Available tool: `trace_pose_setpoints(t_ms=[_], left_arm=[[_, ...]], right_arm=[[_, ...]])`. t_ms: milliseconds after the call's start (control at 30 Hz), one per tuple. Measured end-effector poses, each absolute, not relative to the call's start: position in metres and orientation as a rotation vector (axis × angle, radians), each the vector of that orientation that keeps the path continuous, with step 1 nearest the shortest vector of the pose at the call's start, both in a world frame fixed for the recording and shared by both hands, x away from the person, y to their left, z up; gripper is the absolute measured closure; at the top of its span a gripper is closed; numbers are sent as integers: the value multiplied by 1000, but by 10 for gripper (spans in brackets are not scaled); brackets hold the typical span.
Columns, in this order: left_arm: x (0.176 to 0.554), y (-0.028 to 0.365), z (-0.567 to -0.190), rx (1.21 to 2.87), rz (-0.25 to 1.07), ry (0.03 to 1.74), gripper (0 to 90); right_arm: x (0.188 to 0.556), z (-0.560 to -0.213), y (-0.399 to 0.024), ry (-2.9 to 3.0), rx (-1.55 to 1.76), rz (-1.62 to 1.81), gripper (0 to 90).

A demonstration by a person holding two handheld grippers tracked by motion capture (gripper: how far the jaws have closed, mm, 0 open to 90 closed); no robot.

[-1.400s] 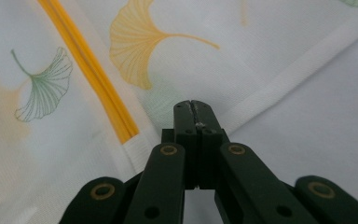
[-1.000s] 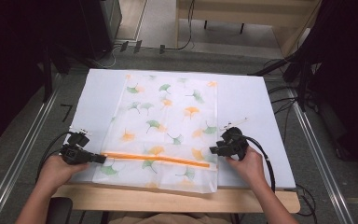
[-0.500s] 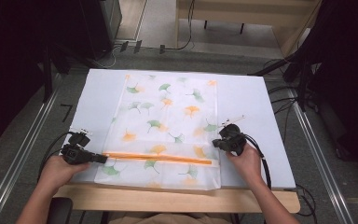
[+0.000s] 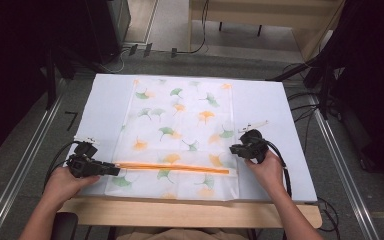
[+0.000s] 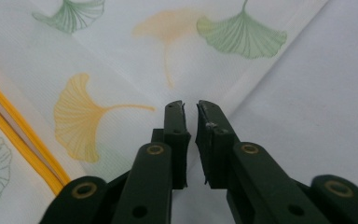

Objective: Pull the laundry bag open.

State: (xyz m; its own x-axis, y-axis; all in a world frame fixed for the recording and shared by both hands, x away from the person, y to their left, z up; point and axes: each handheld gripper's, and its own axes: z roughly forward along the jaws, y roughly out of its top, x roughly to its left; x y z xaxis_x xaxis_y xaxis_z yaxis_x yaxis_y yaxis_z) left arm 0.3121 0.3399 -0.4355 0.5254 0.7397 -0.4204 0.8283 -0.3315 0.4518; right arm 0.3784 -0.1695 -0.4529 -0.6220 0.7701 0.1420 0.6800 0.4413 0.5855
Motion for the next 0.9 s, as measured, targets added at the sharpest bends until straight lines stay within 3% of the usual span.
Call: trace_pose_setpoints(t_ms=[167, 300, 900], left_arm=[[311, 345, -426, 2055, -111, 1249, 455], [312, 349, -422, 2019, -13, 1265, 401], [329, 376, -426, 1941, 262, 1405, 325]], right_arm=[[377, -447, -181, 2499, 1312, 1021, 709], [376, -444, -193, 2461, 1331, 1084, 585], [370, -446, -242, 2364, 1392, 1129, 429]])
